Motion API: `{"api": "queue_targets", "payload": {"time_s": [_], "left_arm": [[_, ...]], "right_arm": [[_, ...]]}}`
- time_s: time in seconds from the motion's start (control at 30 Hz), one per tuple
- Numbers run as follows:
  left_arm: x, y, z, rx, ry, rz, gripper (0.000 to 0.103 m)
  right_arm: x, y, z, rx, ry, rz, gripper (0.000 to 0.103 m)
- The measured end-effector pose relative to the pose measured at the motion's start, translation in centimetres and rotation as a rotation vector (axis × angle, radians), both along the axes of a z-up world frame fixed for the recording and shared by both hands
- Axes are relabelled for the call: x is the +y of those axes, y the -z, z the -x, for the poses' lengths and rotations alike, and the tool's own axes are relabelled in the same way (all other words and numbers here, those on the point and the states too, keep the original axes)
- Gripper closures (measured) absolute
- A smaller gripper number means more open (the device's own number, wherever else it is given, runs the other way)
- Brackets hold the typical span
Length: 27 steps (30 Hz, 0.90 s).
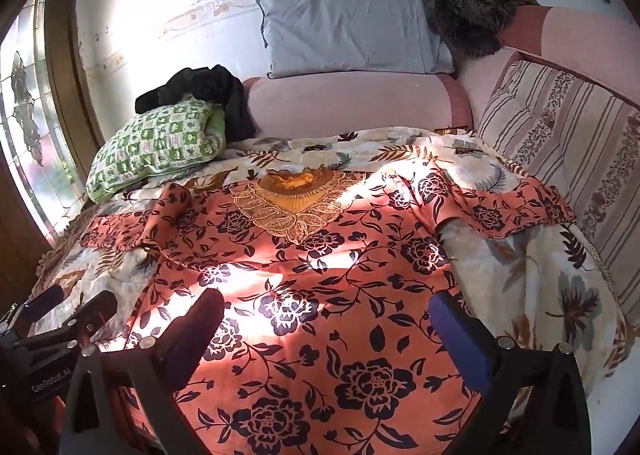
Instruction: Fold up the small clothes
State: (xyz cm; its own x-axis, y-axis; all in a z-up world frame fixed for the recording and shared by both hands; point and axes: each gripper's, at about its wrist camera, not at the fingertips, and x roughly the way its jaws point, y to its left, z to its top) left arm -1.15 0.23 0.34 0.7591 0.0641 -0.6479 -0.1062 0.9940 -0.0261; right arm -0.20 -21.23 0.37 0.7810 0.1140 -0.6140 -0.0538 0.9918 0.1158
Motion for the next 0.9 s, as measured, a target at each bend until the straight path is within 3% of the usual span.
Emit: {"api": "queue_targets", "payload": {"time_s": [0.9], "left_arm": [[0.26, -0.51, 0.46, -0.013, -0.014, -0.001, 0.0]], "right_arm": [[-0.04, -0.16, 0.02, -0.002, 0.01, 0.004, 0.0]]}}
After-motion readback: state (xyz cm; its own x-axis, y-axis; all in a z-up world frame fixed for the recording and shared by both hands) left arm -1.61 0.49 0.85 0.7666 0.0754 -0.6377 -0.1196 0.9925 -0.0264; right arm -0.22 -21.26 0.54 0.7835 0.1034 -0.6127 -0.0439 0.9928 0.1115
